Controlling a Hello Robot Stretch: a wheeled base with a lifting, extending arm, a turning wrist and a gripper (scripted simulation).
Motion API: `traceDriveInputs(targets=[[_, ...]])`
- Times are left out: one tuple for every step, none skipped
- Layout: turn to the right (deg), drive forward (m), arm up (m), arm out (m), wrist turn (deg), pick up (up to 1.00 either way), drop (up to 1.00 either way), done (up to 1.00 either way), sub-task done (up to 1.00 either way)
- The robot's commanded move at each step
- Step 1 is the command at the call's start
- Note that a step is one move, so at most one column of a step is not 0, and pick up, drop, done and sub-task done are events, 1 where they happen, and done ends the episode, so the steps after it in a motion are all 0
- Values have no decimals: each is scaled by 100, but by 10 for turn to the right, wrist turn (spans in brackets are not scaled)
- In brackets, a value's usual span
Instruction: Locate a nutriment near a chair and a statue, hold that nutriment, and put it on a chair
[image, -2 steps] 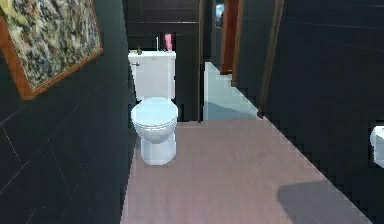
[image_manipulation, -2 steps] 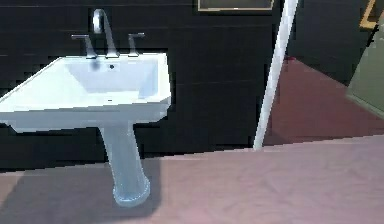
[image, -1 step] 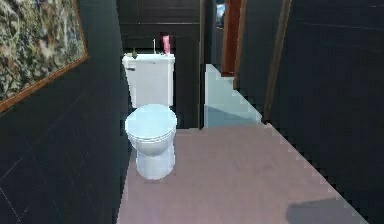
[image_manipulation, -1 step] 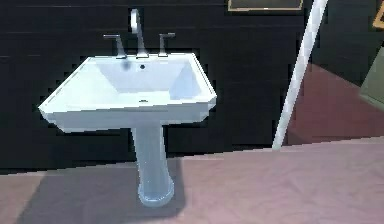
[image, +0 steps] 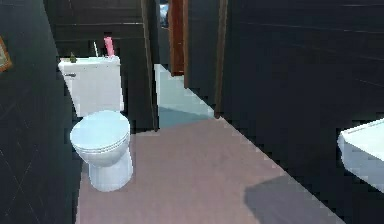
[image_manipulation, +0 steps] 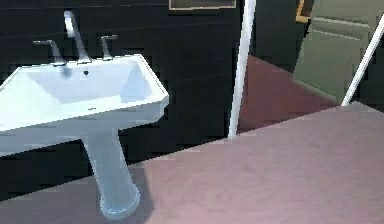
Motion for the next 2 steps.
traceDriveInputs(targets=[[0, 100, 0, 0, 0, 0, 0, 0, 0], [0, 100, 0, 0, 0, 0, 0, 0, 0]])
